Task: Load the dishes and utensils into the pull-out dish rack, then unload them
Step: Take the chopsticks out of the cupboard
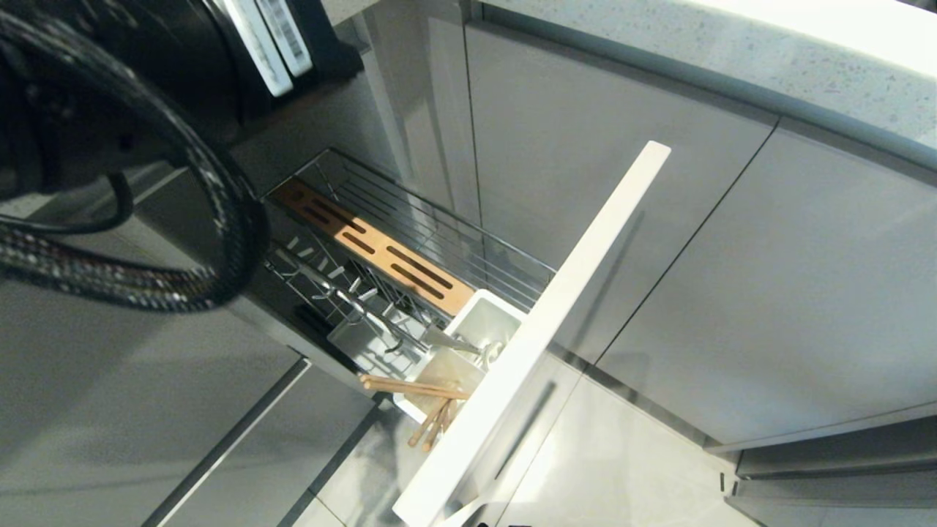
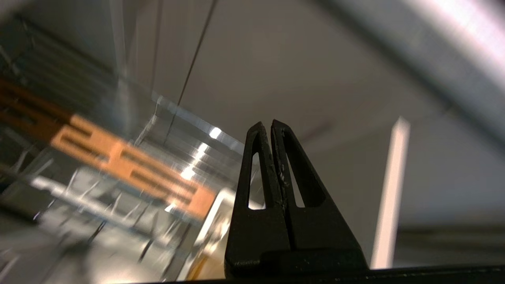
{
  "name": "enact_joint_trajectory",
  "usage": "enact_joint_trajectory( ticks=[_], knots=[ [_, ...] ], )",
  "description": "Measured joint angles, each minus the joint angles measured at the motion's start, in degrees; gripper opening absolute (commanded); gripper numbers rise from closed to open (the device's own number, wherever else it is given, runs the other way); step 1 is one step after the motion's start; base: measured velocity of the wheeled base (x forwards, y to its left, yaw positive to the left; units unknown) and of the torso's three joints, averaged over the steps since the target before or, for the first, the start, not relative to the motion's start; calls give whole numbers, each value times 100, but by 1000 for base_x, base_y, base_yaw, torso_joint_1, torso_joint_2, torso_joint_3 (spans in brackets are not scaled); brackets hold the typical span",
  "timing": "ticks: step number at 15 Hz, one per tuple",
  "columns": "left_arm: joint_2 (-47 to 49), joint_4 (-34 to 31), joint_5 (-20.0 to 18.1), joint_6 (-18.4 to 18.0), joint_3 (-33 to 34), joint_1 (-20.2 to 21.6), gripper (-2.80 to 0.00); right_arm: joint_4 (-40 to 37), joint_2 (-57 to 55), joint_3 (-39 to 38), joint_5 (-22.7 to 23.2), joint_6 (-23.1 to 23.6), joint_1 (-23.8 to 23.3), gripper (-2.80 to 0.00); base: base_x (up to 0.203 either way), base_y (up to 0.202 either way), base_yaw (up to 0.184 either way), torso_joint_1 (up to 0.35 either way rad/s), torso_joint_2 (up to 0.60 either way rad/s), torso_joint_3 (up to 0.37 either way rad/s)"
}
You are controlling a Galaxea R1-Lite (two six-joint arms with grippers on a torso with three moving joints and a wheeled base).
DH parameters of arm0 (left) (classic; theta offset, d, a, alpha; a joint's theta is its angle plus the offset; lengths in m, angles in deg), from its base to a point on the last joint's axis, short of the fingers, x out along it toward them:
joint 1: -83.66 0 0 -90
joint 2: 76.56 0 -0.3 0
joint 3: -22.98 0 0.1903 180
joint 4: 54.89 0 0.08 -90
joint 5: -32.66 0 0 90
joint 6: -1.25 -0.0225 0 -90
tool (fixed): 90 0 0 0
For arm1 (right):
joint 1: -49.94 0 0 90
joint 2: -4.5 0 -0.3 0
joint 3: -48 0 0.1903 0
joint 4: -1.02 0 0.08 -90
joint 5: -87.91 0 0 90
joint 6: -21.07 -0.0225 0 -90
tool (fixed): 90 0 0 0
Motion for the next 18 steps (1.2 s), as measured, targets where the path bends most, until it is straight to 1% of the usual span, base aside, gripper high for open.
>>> enact_joint_trajectory(
  ticks=[2, 4, 6, 8, 10, 11, 12, 13, 15, 18],
  knots=[
    [146, -773, 35, 6, -118, -52, -280, 2, 0, 0, 1, 0, 0, -280, 0, 0, 0, 0, 0, 0],
    [277, -1608, 39, 67, -393, -60, -280, 0, 0, 0, 1, 0, 0, -280, 0, 0, 0, 0, 0, 0],
    [435, -2519, -64, 317, -793, -40, -280, 2, 0, 0, 1, 0, 0, -280, 0, 0, 0, 0, 0, 0],
    [632, -3493, -495, 662, -1504, -29, -280, 1, 0, 0, 1, 0, 0, -280, 0, 0, 0, 0, 0, 0],
    [892, -4522, -1104, 1025, -2293, -21, -280, -1, 0, 0, 1, 0, 0, -280, 0, 0, 0, 0, 0, 0],
    [1043, -4926, -1383, 1221, -2532, -1, -280, -1, 0, 0, 1, 0, 0, -280, 0, 0, 0, 0, 0, 0],
    [1218, -5183, -1545, 1363, -2690, 32, -280, 1, 0, 0, -2, 0, 0, -280, 0, 0, 0, 0, 0, 0],
    [1388, -5295, -1598, 1440, -2790, 60, -280, -1, 0, 0, 1, 1, 0, -280, 0, 0, 0, 0, 0, 0],
    [1686, -5443, -1637, 1603, -2888, 83, -280, 0, 0, 0, 0, 0, 0, -280, 0, 0, 0, 0, 0, 0],
    [2029, -5453, -1645, 1710, -3026, 85, -280, -1, 0, 0, 1, 0, 0, -280, 0, 0, 0, 0, 0, 0]
  ],
)
